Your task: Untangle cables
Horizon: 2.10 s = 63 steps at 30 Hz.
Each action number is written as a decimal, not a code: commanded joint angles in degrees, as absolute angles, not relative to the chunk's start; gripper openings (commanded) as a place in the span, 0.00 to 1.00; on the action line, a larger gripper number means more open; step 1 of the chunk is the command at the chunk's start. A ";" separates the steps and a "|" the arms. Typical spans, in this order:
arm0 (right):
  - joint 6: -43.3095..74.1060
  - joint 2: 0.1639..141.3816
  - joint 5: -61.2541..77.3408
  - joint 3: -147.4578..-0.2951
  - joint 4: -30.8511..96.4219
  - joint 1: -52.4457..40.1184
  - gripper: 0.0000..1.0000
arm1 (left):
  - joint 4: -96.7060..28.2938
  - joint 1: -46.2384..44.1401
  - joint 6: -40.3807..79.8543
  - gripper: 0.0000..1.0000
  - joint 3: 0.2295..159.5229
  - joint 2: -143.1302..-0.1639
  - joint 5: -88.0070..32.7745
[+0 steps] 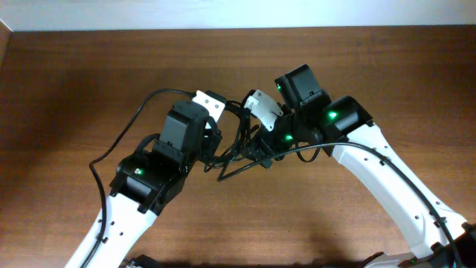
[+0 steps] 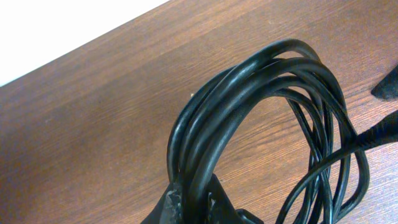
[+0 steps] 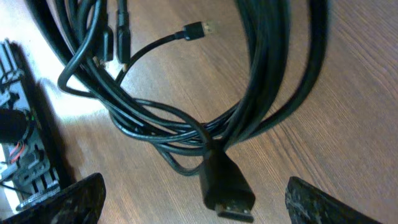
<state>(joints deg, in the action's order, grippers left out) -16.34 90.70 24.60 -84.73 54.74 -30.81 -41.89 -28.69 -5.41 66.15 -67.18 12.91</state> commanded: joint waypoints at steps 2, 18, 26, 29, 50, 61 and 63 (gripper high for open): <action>-11.03 90.48 23.29 -84.75 50.48 -30.92 0.85 | -40.51 -28.42 -5.41 0.00 67.24 -66.78 12.12; -2.04 91.96 0.45 -84.77 55.27 -27.46 0.04 | -43.24 -28.42 -3.92 0.99 68.10 -66.17 18.00; -0.56 79.29 13.02 -88.53 55.70 -24.03 0.04 | -46.30 -28.42 -3.49 0.99 67.26 -66.41 6.79; -0.56 72.40 18.04 -93.60 55.72 -24.03 0.04 | -46.35 -28.42 -3.51 0.99 66.57 -69.17 -5.93; -1.19 72.75 17.21 -93.65 57.67 -24.01 0.04 | -41.06 -36.75 -34.96 0.73 66.57 -74.59 -24.91; -1.69 72.75 15.59 -93.65 57.49 -23.97 0.04 | -36.93 -36.75 -33.87 0.50 66.57 -82.81 -30.79; -2.74 72.75 15.57 -93.65 58.61 -23.97 0.04 | -36.03 -36.75 -33.87 0.00 66.57 -82.81 -30.63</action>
<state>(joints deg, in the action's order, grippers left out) -1.72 73.47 15.75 -92.88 58.19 -23.88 -36.97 -36.53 -34.33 66.61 -82.63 -29.23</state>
